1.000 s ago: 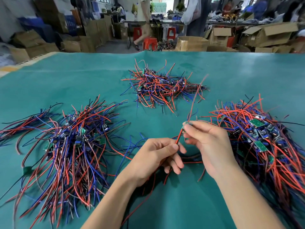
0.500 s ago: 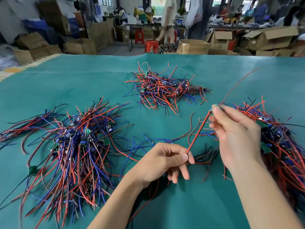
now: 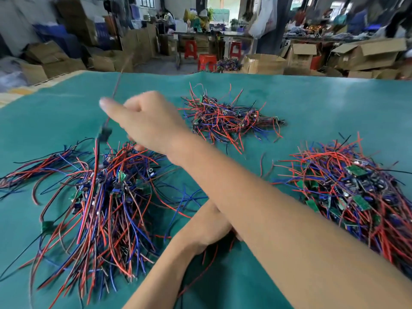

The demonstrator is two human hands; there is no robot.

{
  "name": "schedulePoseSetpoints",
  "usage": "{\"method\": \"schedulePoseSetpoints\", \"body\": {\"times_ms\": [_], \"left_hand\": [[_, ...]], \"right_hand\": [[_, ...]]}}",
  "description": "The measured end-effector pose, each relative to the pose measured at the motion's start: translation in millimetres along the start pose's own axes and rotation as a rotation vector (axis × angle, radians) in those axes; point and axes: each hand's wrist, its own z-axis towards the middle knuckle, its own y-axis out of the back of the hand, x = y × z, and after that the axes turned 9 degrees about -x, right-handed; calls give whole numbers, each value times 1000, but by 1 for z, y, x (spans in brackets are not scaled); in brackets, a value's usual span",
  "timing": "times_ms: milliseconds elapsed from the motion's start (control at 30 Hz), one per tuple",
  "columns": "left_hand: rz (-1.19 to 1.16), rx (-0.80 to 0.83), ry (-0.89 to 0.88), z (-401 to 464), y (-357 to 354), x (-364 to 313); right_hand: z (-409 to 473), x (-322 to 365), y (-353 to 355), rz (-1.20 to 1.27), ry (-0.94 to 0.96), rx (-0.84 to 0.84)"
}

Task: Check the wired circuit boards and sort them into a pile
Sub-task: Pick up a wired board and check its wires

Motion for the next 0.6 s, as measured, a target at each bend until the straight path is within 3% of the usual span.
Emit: {"method": "schedulePoseSetpoints", "body": {"times_ms": [100,200,267,433,600], "left_hand": [[-39,31,-3,7,0,5],[-95,55,8,11,-2,6],[-122,61,15,13,-1,9],[-144,69,22,15,1,13],[-144,51,24,14,1,12]], "right_hand": [[24,-43,2,-251,-150,146],[41,-101,29,-701,-165,73],[42,-135,49,-853,-253,-2],[34,-183,78,-1028,-287,0],[30,-181,85,-866,-235,-154]]}}
